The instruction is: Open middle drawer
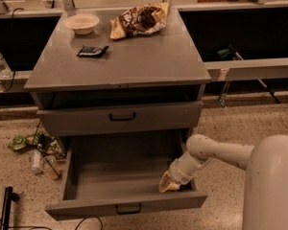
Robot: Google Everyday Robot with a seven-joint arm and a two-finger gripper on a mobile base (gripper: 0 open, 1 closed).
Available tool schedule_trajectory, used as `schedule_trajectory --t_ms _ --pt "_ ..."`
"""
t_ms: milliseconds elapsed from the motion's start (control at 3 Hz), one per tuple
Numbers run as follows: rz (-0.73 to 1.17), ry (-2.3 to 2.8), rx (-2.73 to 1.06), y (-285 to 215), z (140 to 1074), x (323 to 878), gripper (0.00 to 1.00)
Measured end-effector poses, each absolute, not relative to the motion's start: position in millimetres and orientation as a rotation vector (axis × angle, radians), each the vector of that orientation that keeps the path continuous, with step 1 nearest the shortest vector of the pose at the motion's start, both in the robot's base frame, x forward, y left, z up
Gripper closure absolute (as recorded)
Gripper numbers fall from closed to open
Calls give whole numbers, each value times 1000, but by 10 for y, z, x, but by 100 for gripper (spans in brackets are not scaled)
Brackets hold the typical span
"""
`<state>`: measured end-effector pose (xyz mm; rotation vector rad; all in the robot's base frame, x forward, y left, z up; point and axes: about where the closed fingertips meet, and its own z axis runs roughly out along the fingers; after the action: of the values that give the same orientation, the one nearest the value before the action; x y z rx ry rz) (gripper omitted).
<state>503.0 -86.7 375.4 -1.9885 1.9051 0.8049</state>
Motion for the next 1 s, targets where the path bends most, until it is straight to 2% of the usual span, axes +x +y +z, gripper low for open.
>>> schedule_trajectory --t_ms 333,1000 --pt "828 1938 -1971 -894 3792 4863 100" --pt "447 1784 -1825 -1159 4735 5145 100"
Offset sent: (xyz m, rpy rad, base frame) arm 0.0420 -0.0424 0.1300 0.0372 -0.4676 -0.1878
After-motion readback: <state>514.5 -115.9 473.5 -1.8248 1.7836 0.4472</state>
